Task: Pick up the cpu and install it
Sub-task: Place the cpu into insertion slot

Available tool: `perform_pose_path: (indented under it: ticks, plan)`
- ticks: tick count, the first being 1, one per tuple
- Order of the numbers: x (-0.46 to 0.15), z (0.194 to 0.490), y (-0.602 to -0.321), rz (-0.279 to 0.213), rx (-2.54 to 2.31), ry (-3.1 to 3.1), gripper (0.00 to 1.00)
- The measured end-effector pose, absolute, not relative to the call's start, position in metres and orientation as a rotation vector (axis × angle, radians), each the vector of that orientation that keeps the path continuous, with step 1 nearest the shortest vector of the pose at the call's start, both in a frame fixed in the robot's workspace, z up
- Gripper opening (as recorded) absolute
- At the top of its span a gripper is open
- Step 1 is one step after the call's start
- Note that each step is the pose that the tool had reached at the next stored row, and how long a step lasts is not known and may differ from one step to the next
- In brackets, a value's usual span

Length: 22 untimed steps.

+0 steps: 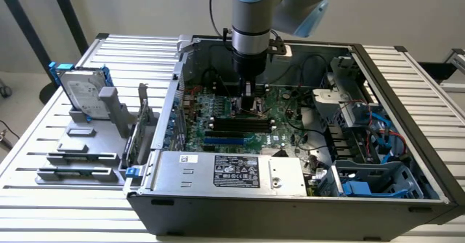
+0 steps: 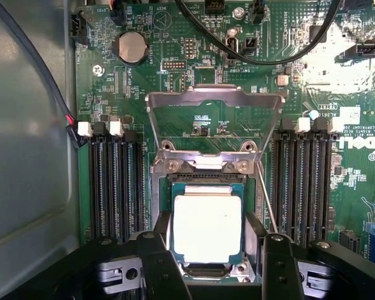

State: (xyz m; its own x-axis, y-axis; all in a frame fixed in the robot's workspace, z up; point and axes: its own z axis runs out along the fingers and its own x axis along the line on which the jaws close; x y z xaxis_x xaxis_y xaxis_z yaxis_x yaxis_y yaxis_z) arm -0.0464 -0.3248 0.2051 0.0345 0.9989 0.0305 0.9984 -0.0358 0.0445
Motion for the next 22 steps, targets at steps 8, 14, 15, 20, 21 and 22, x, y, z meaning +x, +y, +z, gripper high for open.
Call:
perform_pose_path:
  ticks: [8, 14, 15, 20, 21, 22]
  plan:
    - [-0.0463, 0.2031, -0.3229, 0.071, 2.242, 2.167, 0.55]
    - [-0.0463, 0.2015, -0.3213, 0.061, 2.235, 2.162, 0.55]
    - [-0.0462, 0.2013, -0.3212, 0.06, 2.235, 2.162, 0.55]
    - [-0.0463, 0.2003, -0.3204, 0.058, 2.233, 2.16, 0.55]
    - [-0.0463, 0.2001, -0.3201, 0.057, 2.233, 2.16, 0.55]
    - [-0.0463, 0.1999, -0.3196, 0.056, 2.232, 2.159, 0.55]
